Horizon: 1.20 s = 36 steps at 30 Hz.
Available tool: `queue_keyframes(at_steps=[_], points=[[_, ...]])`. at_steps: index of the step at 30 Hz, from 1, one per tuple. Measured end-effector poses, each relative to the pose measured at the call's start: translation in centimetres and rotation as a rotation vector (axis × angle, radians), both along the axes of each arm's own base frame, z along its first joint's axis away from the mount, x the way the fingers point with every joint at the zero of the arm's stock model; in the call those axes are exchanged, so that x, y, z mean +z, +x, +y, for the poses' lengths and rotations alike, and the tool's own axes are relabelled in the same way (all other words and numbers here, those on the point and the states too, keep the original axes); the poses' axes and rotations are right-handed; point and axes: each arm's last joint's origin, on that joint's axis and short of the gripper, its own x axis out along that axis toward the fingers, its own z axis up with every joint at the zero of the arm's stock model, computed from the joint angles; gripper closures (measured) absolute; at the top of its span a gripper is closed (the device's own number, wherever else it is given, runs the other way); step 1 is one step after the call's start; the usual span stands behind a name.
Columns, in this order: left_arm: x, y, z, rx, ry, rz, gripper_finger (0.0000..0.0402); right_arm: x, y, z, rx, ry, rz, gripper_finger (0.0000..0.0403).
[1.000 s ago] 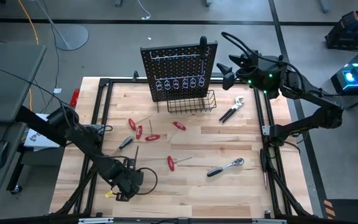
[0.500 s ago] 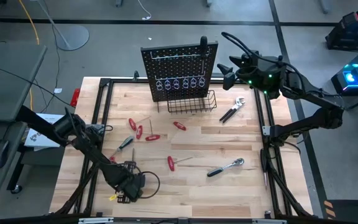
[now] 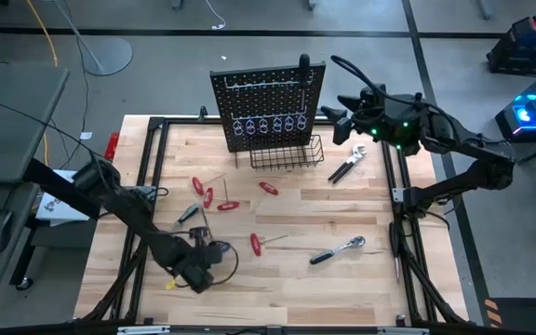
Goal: Hang tools onto peg board
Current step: Hang the blue pick tool on the peg board
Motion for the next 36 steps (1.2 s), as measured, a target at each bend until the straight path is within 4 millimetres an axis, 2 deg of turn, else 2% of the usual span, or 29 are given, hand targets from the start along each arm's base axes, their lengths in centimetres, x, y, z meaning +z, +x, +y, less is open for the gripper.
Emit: queue_keyframes(at_steps=[5, 10, 14, 18, 21, 23, 25, 26, 31, 36], points=[[1.6, 0.0, 0.6, 0.016, -0.036, -0.052, 0.0398, 0.0, 0.1, 0.7, 0.046, 0.005, -0.004, 0.0124], [2.9, 0.2, 1.5, 0.052, -0.068, -0.079, 0.0400, -0.7, 0.8, 1.7, 0.192, 0.117, 0.009, 0.0124], [3.3, 0.4, 2.6, -0.039, -0.021, -0.039, 0.0400, -3.0, 3.0, 3.7, 0.321, 0.231, 0.131, 0.0124], [3.3, 0.2, 5.3, -0.072, 0.094, 0.110, 0.0401, -5.9, 5.6, 6.0, 0.387, 0.227, 0.312, 0.0127], [3.2, 0.2, 7.3, -0.123, 0.179, 0.226, 0.0401, -8.3, 7.4, 7.9, 0.424, 0.217, 0.447, 0.0172], [3.2, 0.4, 8.4, -0.197, 0.223, 0.274, 0.0401, -10.3, 8.8, 9.1, 0.457, 0.224, 0.541, 0.0242], [3.0, 0.8, 9.4, -0.278, 0.271, 0.297, 0.0401, -12.3, 10.0, 10.4, 0.495, 0.232, 0.634, 0.0337], [2.6, 0.9, 10.0, -0.306, 0.279, 0.302, 0.0401, -13.4, 10.6, 11.0, 0.515, 0.229, 0.680, 0.0369], [0.8, 0.7, 12.3, -0.392, 0.307, 0.375, 0.0401, -17.2, 12.2, 13.7, 0.572, 0.255, 0.818, 0.0397], [-1.1, 0.1, 13.4, -0.458, 0.323, 0.394, 0.0402, -18.3, 11.9, 16.2, 0.593, 0.289, 0.850, 0.0402]])
